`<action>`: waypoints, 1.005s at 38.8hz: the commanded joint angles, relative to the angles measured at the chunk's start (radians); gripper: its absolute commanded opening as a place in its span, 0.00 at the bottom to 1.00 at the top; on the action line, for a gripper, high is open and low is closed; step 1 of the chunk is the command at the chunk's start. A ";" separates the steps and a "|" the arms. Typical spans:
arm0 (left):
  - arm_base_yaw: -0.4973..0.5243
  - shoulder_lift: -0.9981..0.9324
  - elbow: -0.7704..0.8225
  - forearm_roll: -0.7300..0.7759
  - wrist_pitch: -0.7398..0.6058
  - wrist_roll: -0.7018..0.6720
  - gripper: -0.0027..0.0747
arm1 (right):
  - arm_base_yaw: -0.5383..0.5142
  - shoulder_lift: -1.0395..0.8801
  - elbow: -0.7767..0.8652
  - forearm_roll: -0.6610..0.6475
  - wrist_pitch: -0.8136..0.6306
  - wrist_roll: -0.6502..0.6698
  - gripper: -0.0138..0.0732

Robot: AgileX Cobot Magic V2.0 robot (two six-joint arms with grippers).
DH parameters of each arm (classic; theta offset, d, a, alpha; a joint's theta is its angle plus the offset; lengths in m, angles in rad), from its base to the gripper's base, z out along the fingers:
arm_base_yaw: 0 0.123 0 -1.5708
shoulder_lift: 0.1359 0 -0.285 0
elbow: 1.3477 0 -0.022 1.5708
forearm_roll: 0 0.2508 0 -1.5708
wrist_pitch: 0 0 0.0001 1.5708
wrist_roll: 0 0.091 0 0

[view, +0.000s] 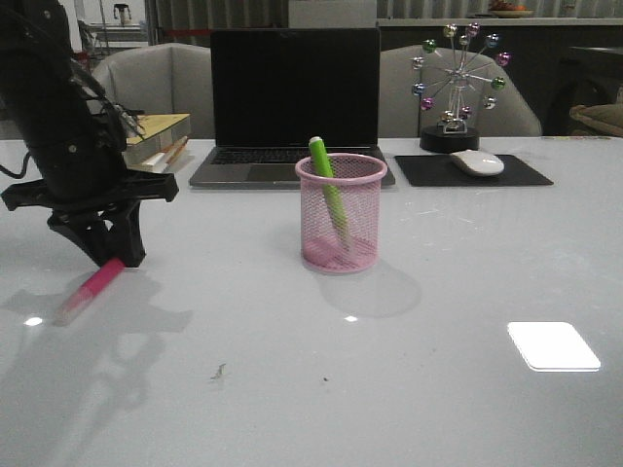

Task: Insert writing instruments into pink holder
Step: 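Lift the pink highlighter and carry it toward the pink holder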

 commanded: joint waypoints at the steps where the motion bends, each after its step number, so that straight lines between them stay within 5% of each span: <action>1: -0.026 -0.033 -0.050 -0.023 -0.008 0.021 0.16 | -0.005 -0.002 -0.029 -0.019 -0.062 -0.007 0.60; 12: -0.091 -0.121 -0.229 -0.022 -0.117 0.068 0.16 | -0.005 -0.002 -0.029 -0.019 -0.057 -0.007 0.60; 25: -0.199 -0.290 -0.298 -0.024 -0.443 0.098 0.16 | -0.005 -0.002 -0.029 -0.019 -0.052 -0.007 0.57; 33: -0.299 -0.335 -0.234 -0.024 -0.755 0.098 0.16 | -0.005 -0.002 -0.029 -0.019 -0.050 -0.007 0.57; 39: -0.388 -0.335 -0.028 -0.047 -1.096 0.096 0.16 | -0.005 -0.002 -0.029 -0.019 -0.036 -0.007 0.57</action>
